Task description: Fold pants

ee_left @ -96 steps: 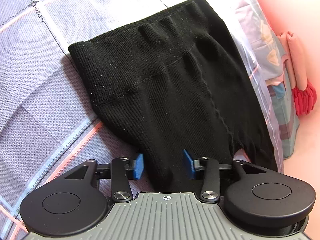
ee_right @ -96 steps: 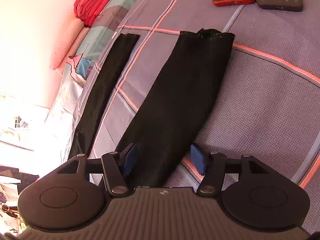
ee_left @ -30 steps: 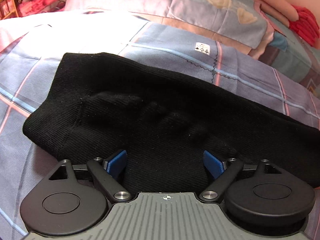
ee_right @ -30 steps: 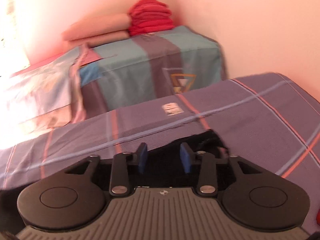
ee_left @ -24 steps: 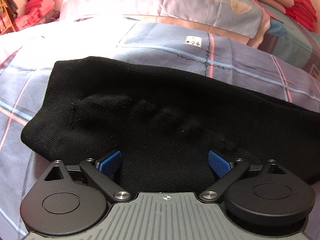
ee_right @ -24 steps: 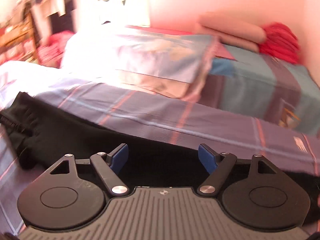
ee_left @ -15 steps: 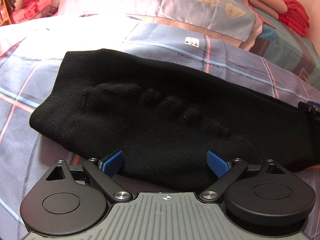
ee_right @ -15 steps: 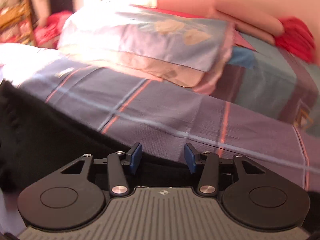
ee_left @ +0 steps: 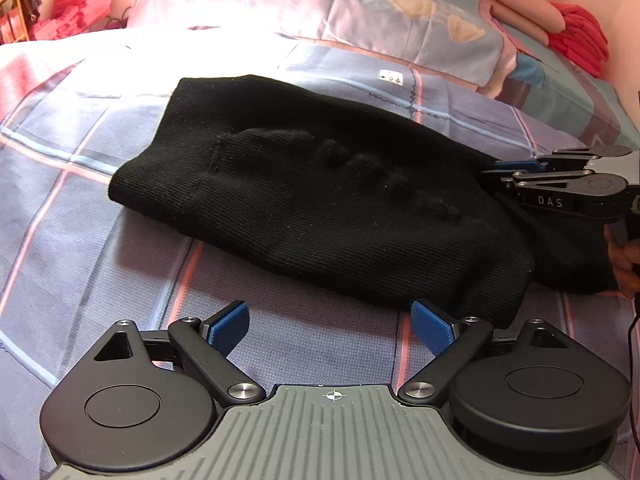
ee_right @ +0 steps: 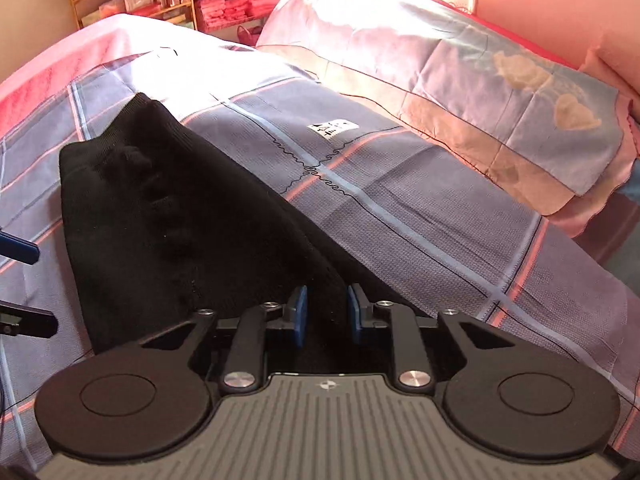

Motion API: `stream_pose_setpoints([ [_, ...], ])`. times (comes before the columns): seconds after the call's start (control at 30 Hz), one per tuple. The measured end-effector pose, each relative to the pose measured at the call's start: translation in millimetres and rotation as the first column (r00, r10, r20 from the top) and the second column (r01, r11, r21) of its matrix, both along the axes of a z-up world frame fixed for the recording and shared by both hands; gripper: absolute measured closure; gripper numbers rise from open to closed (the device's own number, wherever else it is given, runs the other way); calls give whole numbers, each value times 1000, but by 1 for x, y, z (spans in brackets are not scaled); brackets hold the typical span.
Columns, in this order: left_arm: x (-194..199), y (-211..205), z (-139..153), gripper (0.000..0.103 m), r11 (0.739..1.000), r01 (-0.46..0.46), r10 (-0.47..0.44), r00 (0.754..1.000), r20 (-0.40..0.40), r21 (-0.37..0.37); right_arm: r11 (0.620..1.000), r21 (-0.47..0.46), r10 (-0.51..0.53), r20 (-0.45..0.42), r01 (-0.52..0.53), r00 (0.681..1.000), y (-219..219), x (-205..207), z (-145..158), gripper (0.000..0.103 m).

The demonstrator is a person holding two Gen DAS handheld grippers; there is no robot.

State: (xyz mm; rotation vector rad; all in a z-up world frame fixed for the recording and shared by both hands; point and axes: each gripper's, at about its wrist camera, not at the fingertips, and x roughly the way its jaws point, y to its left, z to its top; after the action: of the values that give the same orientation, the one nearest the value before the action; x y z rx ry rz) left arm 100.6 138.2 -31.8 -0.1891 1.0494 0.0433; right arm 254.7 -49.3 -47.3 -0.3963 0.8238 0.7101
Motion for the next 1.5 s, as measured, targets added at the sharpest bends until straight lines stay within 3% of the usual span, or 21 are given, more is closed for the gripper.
stream_pose_setpoints([
  [0.07,-6,8,2,0,1000,-18,18,1000,11,-17,1000,-14,-17,115,19,993,0,1,10,97],
  [0.13,-10,14,2,0,999,-33,34,999,25,-36,996,6,-93,48,93,994,-5,25,13,101],
  [0.23,-12,16,1,0,998,-42,43,999,24,-38,999,51,-9,1,9,1000,11,31,26,95],
  [0.27,-13,17,1,0,998,-40,42,999,27,-40,996,89,33,8,-34,999,23,28,35,89],
  [0.33,-17,18,2,0,998,-39,40,999,34,-51,980,155,123,12,-123,992,55,21,46,42],
  [0.37,-18,18,3,0,998,-38,40,999,35,-54,972,168,161,18,-162,987,74,17,47,37],
  [0.5,-27,22,7,0,998,-44,46,998,44,-46,950,89,292,76,-298,953,155,5,32,41],
  [0.6,-36,29,10,0,997,-55,57,997,50,-50,952,40,301,37,-302,953,197,9,11,60],
  [0.67,-40,33,11,0,996,-66,69,996,51,-55,956,-16,294,85,-294,952,210,6,3,82],
  [0.7,-41,35,11,0,996,-71,74,996,53,-59,955,7,295,116,-298,949,209,3,10,93],
  [0.77,-44,38,13,0,995,-78,82,995,62,-64,942,98,305,153,-322,940,202,-2,27,93],
  [0.83,-47,40,13,0,994,-82,87,994,69,-69,929,124,326,166,-348,931,203,-3,29,93],
  [0.93,-43,40,10,0,995,-84,87,995,48,-47,955,20,294,72,-296,953,213,11,-2,89],
  [0.97,-41,40,10,0,996,-85,87,995,38,-38,957,57,280,82,-285,957,206,10,4,89],
  [1.0,-39,40,14,0,996,-78,79,996,40,-36,963,85,251,69,-256,966,199,12,13,81],
  [1.03,-39,40,18,0,997,-67,68,996,53,-36,967,112,224,56,-229,973,191,14,21,65],
  [1.1,-36,43,25,0,998,-56,57,996,69,-18,966,190,173,30,-175,985,158,15,40,46],
  [1.3,-4,50,41,0,999,-40,40,993,113,-7,966,253,-39,-90,61,995,32,-1,59,46],
  [1.4,29,41,44,0,1000,8,-6,992,122,-13,943,278,-130,-187,180,974,-18,-19,43,45],
  [1.5,69,17,32,0,997,72,-72,991,112,5,942,241,-165,-271,233,948,-38,-28,10,46],
])
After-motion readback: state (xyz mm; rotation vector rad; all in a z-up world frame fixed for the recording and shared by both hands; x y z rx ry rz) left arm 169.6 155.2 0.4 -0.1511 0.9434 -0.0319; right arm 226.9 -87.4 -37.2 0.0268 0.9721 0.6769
